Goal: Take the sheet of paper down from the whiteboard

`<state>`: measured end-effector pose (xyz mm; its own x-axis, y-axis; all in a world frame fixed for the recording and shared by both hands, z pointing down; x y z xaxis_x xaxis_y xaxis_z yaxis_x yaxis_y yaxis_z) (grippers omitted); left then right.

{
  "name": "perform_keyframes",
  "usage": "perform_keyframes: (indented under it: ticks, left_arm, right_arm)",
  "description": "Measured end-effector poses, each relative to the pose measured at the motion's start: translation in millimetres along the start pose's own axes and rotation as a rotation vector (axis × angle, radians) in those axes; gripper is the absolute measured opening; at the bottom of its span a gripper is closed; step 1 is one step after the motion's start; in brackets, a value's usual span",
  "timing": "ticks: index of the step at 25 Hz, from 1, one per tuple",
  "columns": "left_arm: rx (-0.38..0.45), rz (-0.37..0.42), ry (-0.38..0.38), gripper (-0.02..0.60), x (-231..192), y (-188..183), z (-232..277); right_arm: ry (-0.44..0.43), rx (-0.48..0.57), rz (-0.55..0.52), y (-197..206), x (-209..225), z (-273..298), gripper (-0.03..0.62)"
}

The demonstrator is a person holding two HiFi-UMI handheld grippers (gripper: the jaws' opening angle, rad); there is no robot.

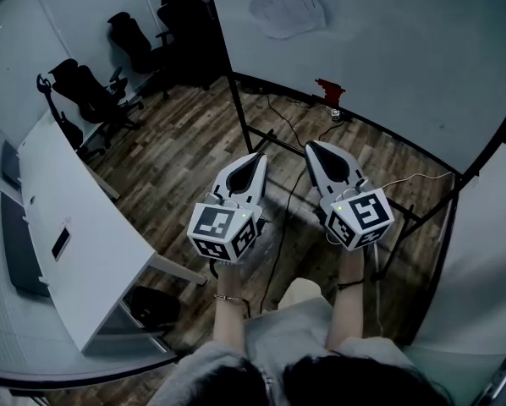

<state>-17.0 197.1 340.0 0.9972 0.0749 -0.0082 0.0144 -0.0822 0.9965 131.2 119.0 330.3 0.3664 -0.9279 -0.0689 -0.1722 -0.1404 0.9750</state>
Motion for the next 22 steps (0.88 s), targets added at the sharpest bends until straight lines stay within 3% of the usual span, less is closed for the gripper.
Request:
perform_keyframes:
  ticks: [10,18,22]
  left_arm:
    - [0.002,-0.016,0.01,0.005,-32,7,73]
    - [0.013,-0.003,-0.045,0.005,-73,-13,126]
    - [0.015,-0.04,-0.095,0.005,-98,-6,148]
  right_arm:
    - [-0.012,-0.015,0.006,15,59,56,0.0]
    - [-0.04,-0.016,-0.017,5,114,113,0.0]
    - [-0.072,-0.045,-0.026,14,134,138,0.0]
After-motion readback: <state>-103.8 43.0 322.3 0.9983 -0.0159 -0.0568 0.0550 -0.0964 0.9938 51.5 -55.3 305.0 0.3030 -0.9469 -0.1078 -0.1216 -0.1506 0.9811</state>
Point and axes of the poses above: the fingertips, and each gripper's own axes: z forward along the fingers, x to its right, y out of its underside, the point moved 7 cm from there along -z, backward along the fingers, and after that the axes turned 6 degrees about -y, right-handed, at the moved point
